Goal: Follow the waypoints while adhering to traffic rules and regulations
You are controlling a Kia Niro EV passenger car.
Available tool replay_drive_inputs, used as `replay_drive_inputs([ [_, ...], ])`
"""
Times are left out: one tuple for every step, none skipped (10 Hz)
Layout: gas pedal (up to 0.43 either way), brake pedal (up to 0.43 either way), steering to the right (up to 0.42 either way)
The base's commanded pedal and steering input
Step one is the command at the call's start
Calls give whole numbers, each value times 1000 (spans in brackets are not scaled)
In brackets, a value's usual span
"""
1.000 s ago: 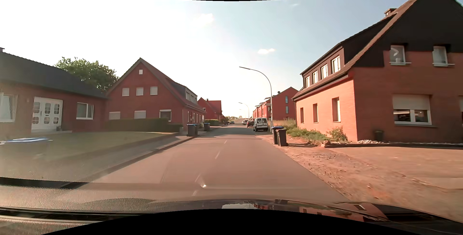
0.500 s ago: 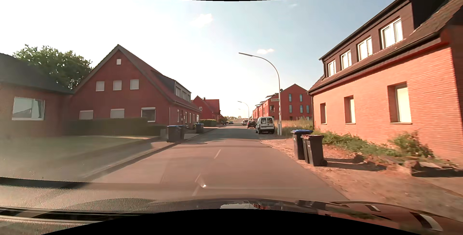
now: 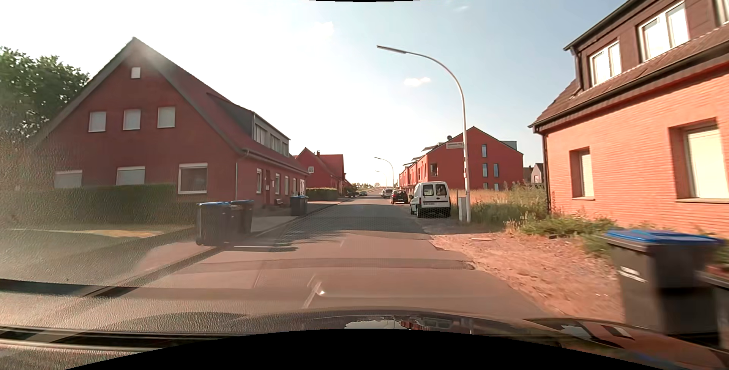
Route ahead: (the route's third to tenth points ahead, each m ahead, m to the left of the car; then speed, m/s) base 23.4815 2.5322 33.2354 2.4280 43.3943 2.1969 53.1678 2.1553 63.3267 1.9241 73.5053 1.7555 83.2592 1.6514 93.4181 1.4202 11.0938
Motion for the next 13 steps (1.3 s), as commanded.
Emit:
replay_drive_inputs([
  [197,0,-2],
  [197,0,2],
  [197,0,4],
  [197,0,1],
  [197,0,-6],
  [197,0,-7],
  [197,0,-3],
  [197,0,-1],
  [197,0,-2],
  [197,0,-2],
  [209,0,-1],
  [209,0,-4],
  [209,0,-4],
])
